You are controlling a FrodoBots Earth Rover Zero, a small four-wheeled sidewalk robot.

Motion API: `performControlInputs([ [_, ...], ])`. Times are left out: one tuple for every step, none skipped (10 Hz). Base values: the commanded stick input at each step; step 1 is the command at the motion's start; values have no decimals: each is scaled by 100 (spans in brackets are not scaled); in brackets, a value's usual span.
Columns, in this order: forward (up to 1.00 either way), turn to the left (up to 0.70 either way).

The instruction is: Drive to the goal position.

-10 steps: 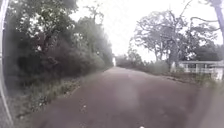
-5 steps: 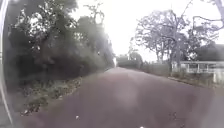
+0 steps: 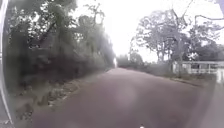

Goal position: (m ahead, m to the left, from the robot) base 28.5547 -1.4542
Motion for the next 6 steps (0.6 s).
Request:
performControlInputs([
  [70,1],
  [70,1],
  [70,1],
  [70,1],
  [70,1],
  [70,1],
])
